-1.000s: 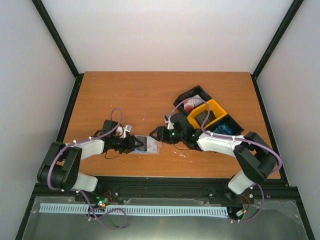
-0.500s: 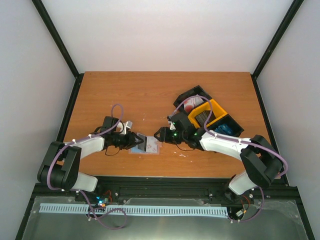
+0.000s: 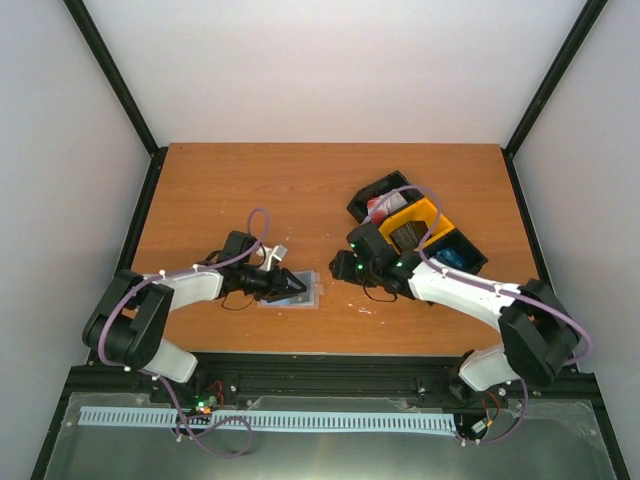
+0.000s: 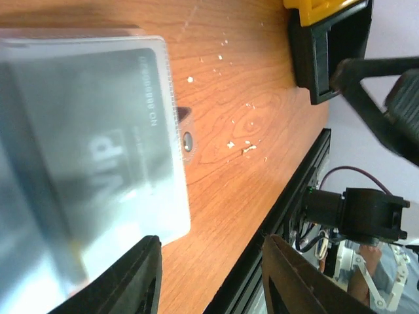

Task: Put the credit cards into the card holder
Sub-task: Turn over the card slot in the card holder, then pick up the credit card from the storage box.

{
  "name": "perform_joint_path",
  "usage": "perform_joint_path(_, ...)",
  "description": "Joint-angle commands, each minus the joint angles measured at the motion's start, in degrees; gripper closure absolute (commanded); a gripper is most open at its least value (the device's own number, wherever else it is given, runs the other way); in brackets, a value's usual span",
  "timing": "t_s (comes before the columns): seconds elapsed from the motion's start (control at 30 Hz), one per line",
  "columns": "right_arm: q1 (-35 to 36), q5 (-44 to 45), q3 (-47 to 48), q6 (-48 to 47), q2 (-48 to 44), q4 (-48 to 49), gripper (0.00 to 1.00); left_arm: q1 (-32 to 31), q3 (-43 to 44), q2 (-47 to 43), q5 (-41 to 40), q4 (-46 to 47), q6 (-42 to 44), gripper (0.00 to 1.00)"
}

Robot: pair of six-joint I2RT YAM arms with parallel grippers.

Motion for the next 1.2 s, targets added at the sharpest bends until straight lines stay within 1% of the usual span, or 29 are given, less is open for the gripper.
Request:
perform_joint_path(0.0, -1.74, 10.33, 1.01, 3.18, -5.25, -8.04, 0.48, -2.42, 3.15, 3.11, 2.3, 3.34, -0.65, 0.56)
perform_joint_path(0.07, -2.36, 12.12, 0.41, 3.08, -7.66, -9.18, 0.48, -2.61, 4.1, 3.55, 1.64, 2.74, -0.15, 0.56)
perform_joint_path(0.13, -3.1, 13.29, 0.7, 1.19, -10.8, -10.49, 0.48, -2.61, 5.44, 2.14, -0.9, 0.49, 0.96, 0.55)
perform_joint_path(0.17, -3.66, 13.83, 1.25, -0.37, -11.94, -11.38, 0.48, -2.61, 6.11, 0.72, -2.84, -1.24, 1.45, 0.53)
perform_joint_path(0.2, -4.46, 14.61, 2.03, -2.14, -13.03, -12.9, 0.48, -2.63, 6.85, -1.03, -4.91, -2.7, 2.02, 0.47)
perform_joint_path(0.27, -7.38, 15.47, 3.85, -5.72, -14.93, -16.39, 0.48, -2.56, 7.84, -3.89, -8.86, -4.94, 2.55, 0.42)
perform_joint_path(0.4, -15.75, 13.85, 6.49, -12.51, -17.83, -20.62, 0.48, -2.52, 8.01, -5.95, -16.36, -9.58, 1.24, 0.42)
perform_joint_path(0.5, -19.27, 12.61, 7.88, -16.03, -17.94, -21.88, 0.48, -2.52, 7.64, -3.65, -20.77, -11.87, 1.52, 0.41)
perform_joint_path(0.7, -23.67, 11.61, 11.13, -20.35, -14.01, -25.45, 0.48, -2.69, 7.93, 0.11, -17.44, -10.66, 3.47, 0.5)
perform_joint_path(0.83, -26.98, 11.15, 12.49, -22.46, -10.96, -26.87, 0.49, -2.93, 9.69, 4.14, -14.75, -9.72, 3.9, 0.6)
perform_joint_path(0.93, -29.24, 10.66, 12.73, -23.22, -10.4, -27.39, 0.49, -3.43, 11.14, 6.94, -13.73, -9.23, 4.55, 0.68)
perform_joint_path(1.0, -30.57, 10.37, 12.62, -23.55, -10.15, -27.53, 0.49, -3.55, 12.3, 8.8, -13.24, -9.31, 5.05, 0.7)
perform_joint_path(1.17, -33.01, 10.55, 12.32, -23.76, -9.17, -28.2, 0.49, -3.78, 15.24, 13.63, -12.72, -10.2, 6.32, 0.71)
